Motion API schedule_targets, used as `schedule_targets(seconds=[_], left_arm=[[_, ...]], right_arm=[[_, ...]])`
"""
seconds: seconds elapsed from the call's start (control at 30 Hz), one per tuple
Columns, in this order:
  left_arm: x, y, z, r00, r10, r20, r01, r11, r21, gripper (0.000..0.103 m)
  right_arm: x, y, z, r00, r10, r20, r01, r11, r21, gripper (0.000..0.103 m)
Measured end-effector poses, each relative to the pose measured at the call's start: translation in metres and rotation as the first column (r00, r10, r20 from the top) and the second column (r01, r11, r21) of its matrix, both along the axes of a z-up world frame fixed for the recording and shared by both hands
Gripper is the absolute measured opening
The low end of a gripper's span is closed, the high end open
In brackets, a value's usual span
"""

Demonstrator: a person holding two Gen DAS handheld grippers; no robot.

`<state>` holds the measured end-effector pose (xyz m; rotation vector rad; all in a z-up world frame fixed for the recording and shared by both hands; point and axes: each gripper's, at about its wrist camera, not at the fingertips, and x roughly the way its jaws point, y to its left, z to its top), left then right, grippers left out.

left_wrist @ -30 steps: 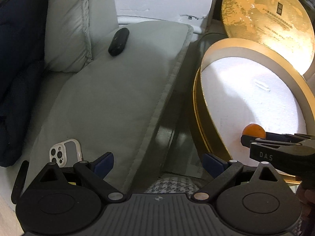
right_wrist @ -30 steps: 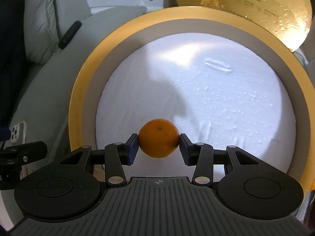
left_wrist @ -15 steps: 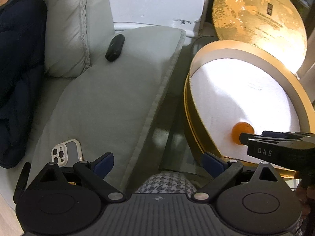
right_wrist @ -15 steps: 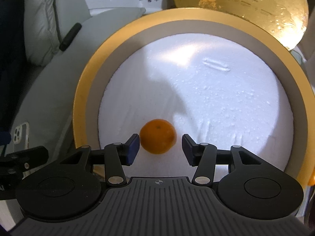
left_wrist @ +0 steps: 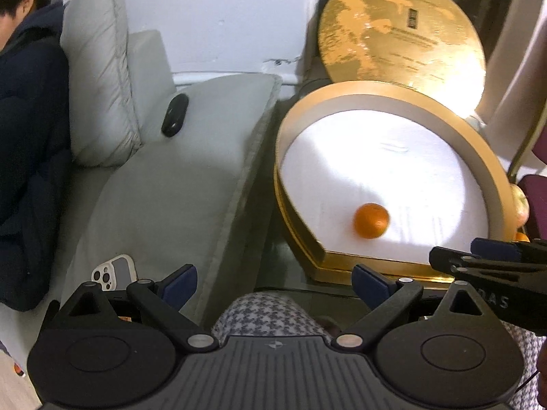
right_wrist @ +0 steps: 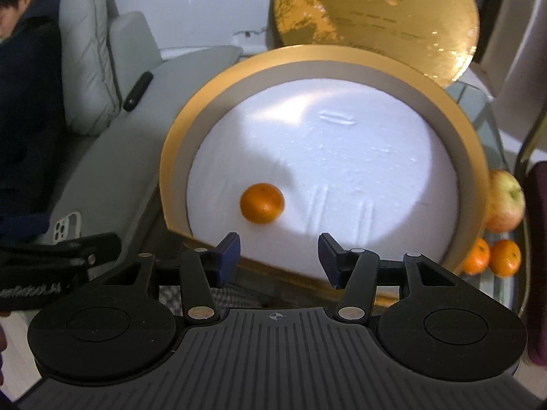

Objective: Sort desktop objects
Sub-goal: 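Withdraw the open right gripper from the box toward the remaining fruit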

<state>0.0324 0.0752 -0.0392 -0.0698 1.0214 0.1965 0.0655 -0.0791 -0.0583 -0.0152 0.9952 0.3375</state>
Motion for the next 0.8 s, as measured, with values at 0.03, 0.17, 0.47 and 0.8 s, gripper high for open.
schedule_targets(seconds=[0.03, 0.17, 0.47, 0.8], left_arm=[[-0.002, -0.003, 0.001, 1.0, -0.007, 0.002, 0.007, 1.0, 0.003, 0.098], [-0.009, -0.014, 0.005, 1.0, -0.03, 0.007, 0.03, 0.999, 0.014, 0.098], [-0.017, -0.031, 0.012, 0.998, -0.062, 0.02, 0.061, 0.997, 0.044, 0.099], [-0.022, -0.041, 0.014, 0.996, -0.081, 0.02, 0.08, 0.995, 0.067, 0.102]], right_arm=[[-0.005, -0.005, 0.002, 1.0, -0.007, 0.004, 0.007, 1.0, 0.005, 0.058], [-0.022, -0.023, 0.01, 0.999, -0.035, 0.015, 0.034, 0.999, 0.029, 0.059], [-0.045, -0.051, 0.012, 0.996, -0.084, 0.011, 0.083, 0.994, 0.068, 0.063], [-0.055, -0.059, 0.013, 0.995, -0.094, 0.021, 0.092, 0.991, 0.093, 0.068]])
